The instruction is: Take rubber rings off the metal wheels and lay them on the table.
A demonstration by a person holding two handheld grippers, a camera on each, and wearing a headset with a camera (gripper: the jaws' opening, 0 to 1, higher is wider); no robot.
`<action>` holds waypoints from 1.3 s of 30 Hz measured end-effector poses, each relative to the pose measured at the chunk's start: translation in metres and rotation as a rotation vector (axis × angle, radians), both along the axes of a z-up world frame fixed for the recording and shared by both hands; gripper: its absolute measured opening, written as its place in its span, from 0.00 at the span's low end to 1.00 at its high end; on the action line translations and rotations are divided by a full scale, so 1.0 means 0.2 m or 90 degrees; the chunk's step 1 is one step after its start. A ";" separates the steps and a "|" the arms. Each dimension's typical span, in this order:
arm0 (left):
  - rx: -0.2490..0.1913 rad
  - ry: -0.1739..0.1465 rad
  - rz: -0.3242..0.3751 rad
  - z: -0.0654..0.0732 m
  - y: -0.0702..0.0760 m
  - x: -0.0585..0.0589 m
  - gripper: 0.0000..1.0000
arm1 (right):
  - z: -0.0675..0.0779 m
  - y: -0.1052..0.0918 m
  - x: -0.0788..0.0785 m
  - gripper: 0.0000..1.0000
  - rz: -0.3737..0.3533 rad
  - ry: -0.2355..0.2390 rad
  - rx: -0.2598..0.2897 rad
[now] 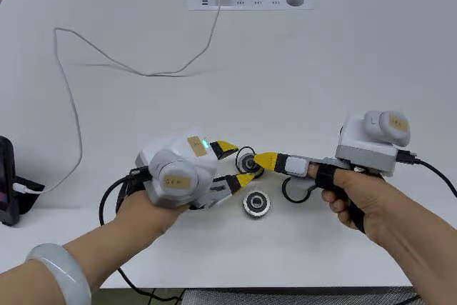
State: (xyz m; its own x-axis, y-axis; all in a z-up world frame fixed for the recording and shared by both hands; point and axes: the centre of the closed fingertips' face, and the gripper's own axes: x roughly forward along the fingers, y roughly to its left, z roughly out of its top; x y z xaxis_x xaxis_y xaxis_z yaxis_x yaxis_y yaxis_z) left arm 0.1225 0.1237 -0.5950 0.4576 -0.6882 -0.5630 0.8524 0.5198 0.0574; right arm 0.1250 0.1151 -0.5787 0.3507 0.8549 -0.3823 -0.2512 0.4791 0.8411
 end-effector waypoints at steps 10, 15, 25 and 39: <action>0.001 0.004 0.007 -0.02 0.02 -0.01 0.31 | 0.06 -0.02 -0.03 0.02 -0.007 -0.008 0.015; -0.006 0.004 0.012 -0.01 0.03 -0.02 0.33 | 0.07 -0.06 -0.07 0.02 -0.017 -0.005 0.019; -0.020 0.006 0.015 0.00 0.03 -0.04 0.35 | 0.02 -0.17 -0.11 0.02 -0.043 0.011 0.011; -0.037 0.011 0.025 0.01 0.04 -0.03 0.41 | -0.04 -0.35 -0.15 0.02 -0.089 0.035 -0.014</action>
State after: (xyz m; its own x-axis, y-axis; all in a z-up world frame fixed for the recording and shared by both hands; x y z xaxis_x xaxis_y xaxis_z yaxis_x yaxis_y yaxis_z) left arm 0.1156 0.1312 -0.5924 0.4761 -0.7009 -0.5310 0.8315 0.5554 0.0124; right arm 0.0943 0.0444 -0.5872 0.4437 0.7907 -0.4219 -0.1341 0.5240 0.8411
